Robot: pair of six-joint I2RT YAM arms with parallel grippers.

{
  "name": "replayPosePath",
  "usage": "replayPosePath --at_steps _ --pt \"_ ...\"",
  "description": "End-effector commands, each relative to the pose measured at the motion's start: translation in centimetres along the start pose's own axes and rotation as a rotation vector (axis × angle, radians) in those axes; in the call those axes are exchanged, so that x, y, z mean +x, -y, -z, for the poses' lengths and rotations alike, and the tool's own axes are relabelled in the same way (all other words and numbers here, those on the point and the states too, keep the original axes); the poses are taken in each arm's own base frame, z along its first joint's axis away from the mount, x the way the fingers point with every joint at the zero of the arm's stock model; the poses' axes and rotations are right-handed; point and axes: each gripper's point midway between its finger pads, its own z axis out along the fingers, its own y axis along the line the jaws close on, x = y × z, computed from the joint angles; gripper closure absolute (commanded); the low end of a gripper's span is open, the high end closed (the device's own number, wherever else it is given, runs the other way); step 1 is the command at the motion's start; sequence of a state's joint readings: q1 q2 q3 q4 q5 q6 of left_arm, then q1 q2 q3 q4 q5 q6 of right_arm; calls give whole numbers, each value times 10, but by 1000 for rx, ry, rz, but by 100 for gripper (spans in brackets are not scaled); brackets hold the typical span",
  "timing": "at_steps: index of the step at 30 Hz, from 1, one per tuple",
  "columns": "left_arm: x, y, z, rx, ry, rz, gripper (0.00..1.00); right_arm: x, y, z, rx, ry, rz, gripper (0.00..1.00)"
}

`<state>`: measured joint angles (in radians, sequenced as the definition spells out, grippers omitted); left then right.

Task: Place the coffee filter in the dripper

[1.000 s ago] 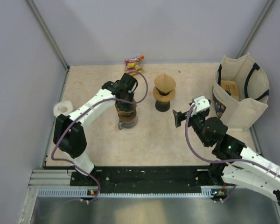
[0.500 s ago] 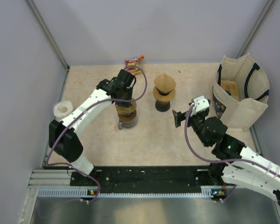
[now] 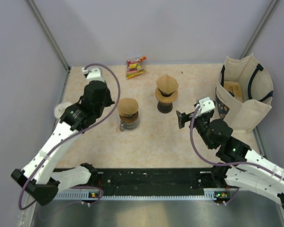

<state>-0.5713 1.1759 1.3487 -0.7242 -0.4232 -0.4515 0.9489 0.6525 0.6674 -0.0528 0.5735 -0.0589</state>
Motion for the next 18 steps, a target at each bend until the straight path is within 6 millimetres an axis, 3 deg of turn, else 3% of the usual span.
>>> replayPosePath --at_steps 1,3,4,5,7,8,18 --pt "-43 -52 30 -200 313 224 80 -11 7 4 35 44 -51 1" --pt "-40 -76 41 -287 365 270 73 -12 10 5 49 52 -65 1" --pt "-38 -84 45 -321 376 282 60 -13 11 5 57 55 -73 1" --pt "-34 -91 47 -353 377 293 46 -14 12 6 65 59 -85 1" --pt "-26 -101 51 -398 364 305 5 -15 19 8 100 66 -101 1" --pt "-22 -103 51 -404 357 311 1 -14 21 9 111 68 -135 1" --pt "-16 -98 54 -338 353 314 1 -28 40 18 206 136 -272 1"
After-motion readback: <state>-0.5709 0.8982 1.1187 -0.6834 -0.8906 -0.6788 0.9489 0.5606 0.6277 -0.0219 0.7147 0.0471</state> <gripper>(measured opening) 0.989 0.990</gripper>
